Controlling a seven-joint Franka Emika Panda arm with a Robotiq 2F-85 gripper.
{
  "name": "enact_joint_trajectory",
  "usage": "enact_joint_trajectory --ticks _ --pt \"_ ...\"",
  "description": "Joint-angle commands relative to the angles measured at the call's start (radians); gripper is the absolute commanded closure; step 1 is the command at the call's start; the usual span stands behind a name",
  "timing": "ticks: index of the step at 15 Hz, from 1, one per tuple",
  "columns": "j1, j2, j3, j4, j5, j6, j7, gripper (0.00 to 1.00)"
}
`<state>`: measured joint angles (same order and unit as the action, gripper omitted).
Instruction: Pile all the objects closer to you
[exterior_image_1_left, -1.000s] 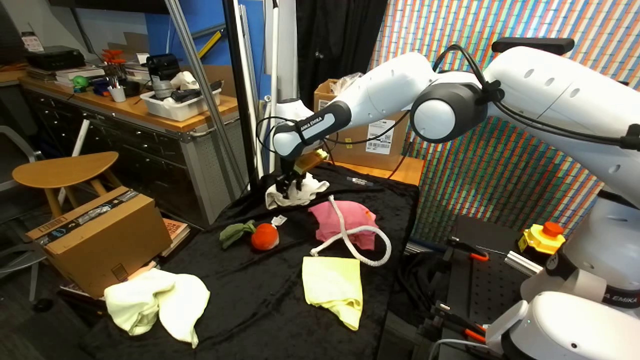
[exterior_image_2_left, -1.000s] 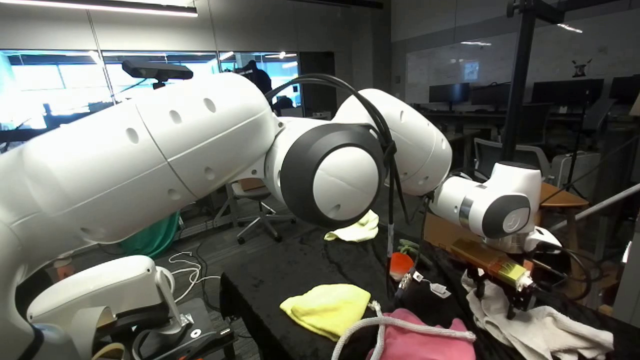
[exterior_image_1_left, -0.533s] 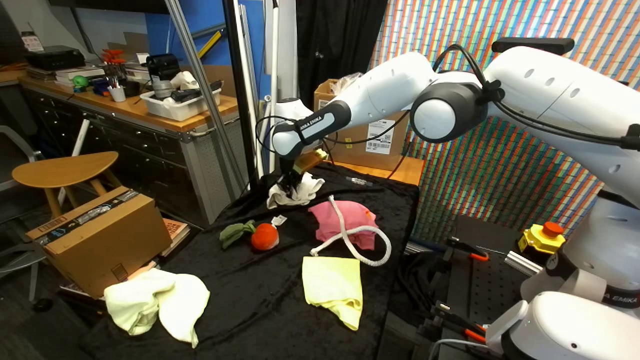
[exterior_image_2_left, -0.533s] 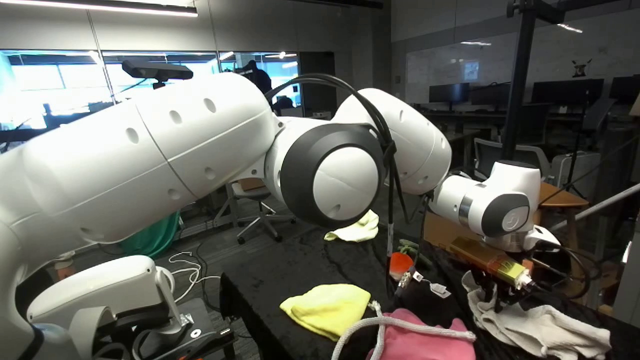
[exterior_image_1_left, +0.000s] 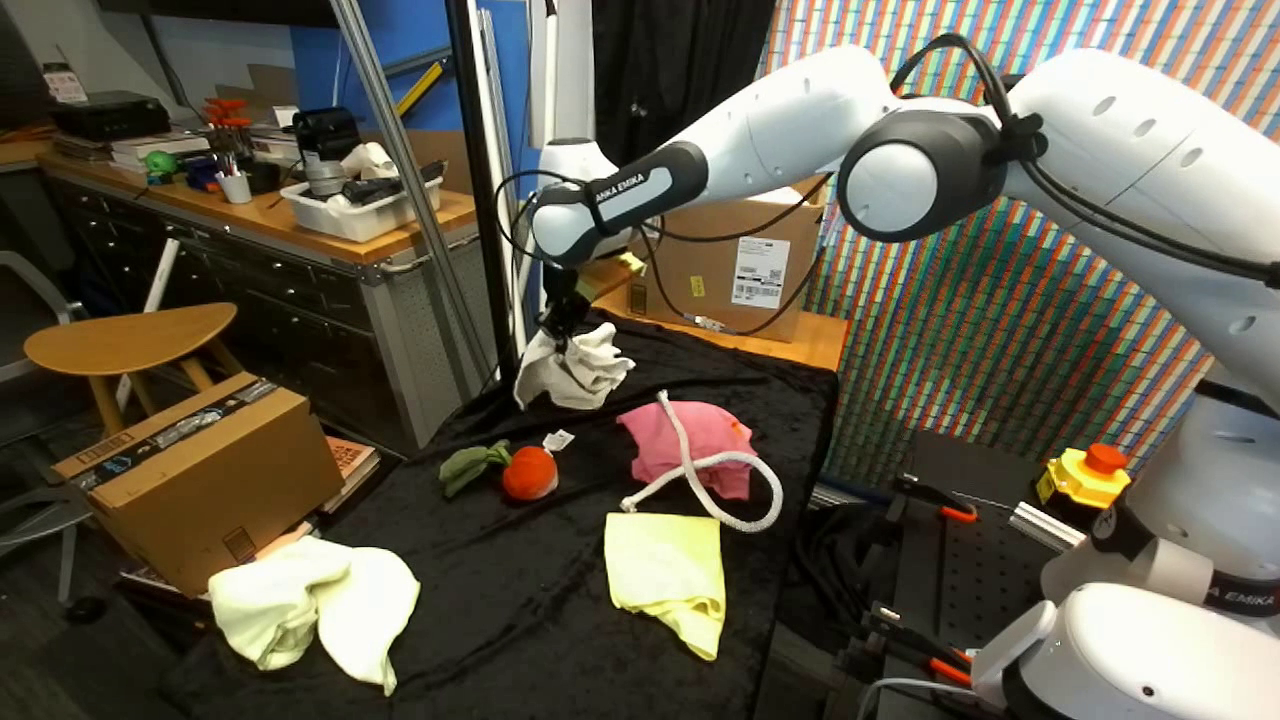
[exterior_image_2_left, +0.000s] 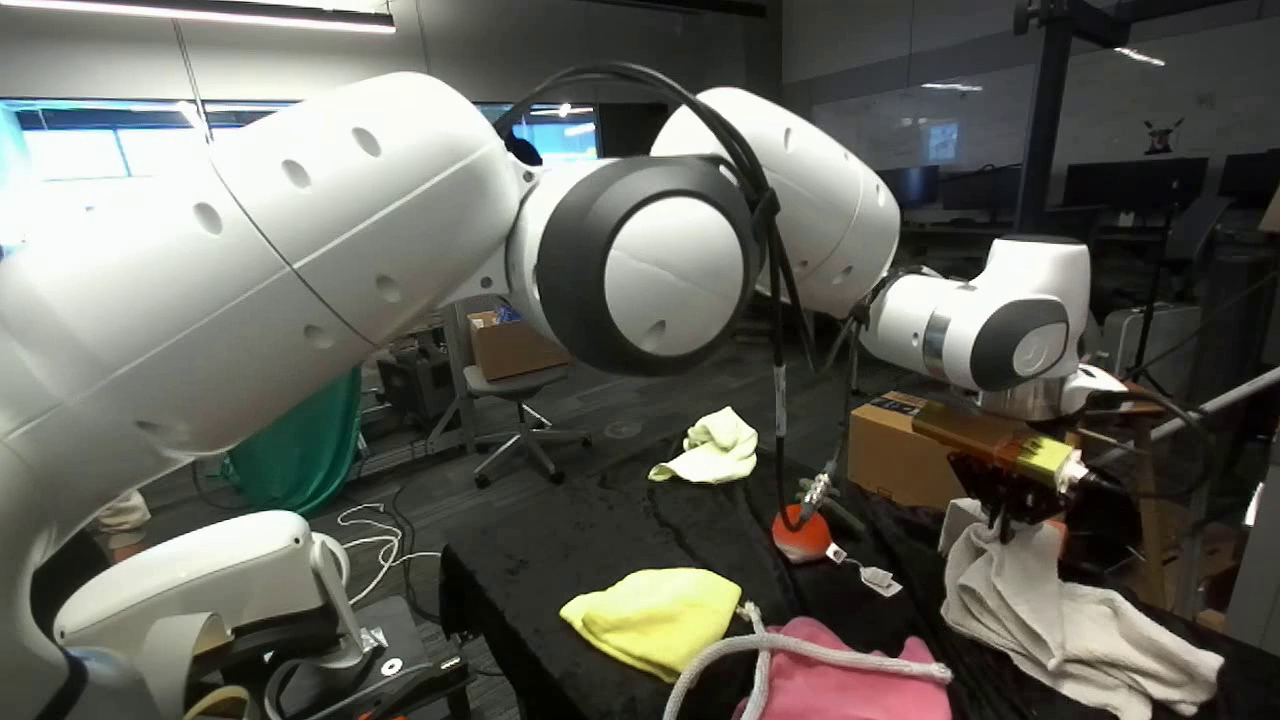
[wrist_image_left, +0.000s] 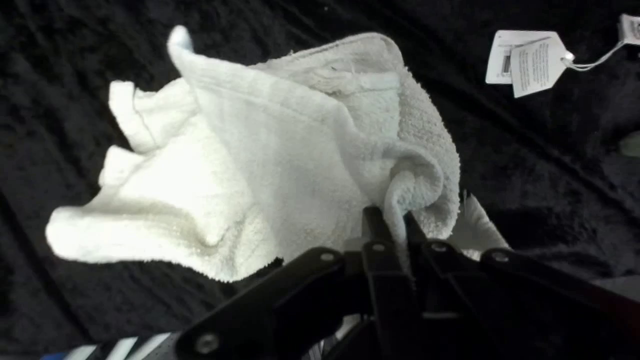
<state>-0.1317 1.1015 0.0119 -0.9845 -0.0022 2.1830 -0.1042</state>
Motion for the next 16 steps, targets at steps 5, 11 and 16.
enact_joint_trajectory --ticks 5,11,16 --pt "-0.030 -0.331 0.016 -0.320 0.021 0.026 -0.103 0.93" --pt "-0.056 -0.573 0.038 -0.568 0.035 -0.034 -0.246 0.92" --pt "-0.094 -0.784 0.068 -0.792 0.112 -0.048 -0.475 0.92"
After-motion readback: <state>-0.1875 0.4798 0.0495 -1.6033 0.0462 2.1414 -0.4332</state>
